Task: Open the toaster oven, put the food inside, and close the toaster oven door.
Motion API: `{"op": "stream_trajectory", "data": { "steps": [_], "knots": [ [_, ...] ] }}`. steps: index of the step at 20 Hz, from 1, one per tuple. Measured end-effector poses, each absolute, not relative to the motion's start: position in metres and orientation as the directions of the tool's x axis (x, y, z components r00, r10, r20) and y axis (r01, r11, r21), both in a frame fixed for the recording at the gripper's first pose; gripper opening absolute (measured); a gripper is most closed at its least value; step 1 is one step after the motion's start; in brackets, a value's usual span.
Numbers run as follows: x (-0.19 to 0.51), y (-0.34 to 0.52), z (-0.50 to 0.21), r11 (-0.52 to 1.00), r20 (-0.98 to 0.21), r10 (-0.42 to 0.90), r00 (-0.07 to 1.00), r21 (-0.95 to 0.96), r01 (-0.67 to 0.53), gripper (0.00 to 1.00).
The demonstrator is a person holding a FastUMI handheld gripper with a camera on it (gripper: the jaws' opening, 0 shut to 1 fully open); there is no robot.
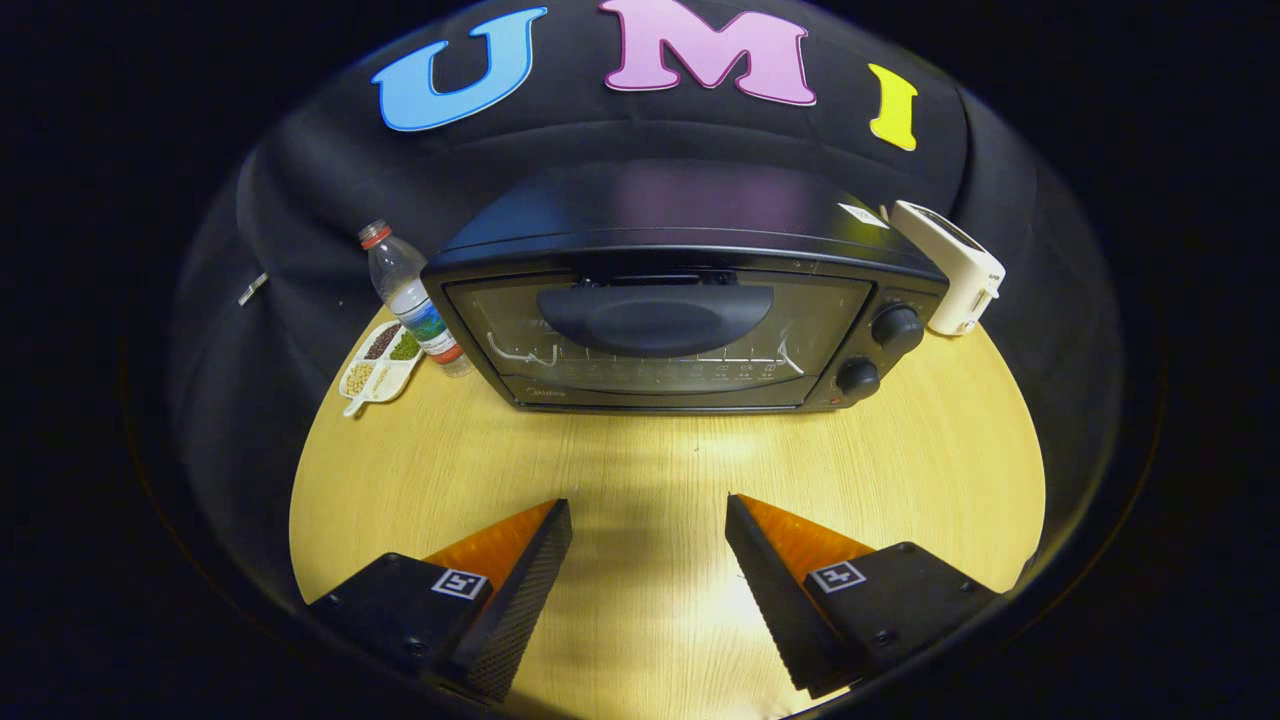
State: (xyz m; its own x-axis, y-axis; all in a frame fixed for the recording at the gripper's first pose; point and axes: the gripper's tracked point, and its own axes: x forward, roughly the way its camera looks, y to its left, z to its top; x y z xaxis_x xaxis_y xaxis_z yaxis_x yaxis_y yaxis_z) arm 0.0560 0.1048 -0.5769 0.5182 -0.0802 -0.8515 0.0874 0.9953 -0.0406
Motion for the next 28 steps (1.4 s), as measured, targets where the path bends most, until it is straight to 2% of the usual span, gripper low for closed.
{"op": "stream_trajectory", "data": {
  "steps": [4,8,11,17,23,28],
  "knots": [
    [0.061,0.104,-0.562,0.995,-0.834,-0.061,0.549,-0.005,0.103,1.00],
    [0.065,0.097,-0.509,0.991,-0.771,-0.026,0.636,0.062,0.115,1.00],
    [0.070,0.065,-0.427,0.991,-0.666,-0.048,0.745,0.059,0.116,1.00],
    [0.071,-0.010,-0.238,0.990,-0.355,-0.130,0.926,-0.003,0.138,0.99],
    [0.042,-0.035,-0.133,0.995,-0.181,-0.095,0.979,-0.004,0.096,0.99],
    [0.023,-0.041,-0.125,0.999,-0.177,-0.024,0.984,0.038,0.031,0.99]
  ]
}}
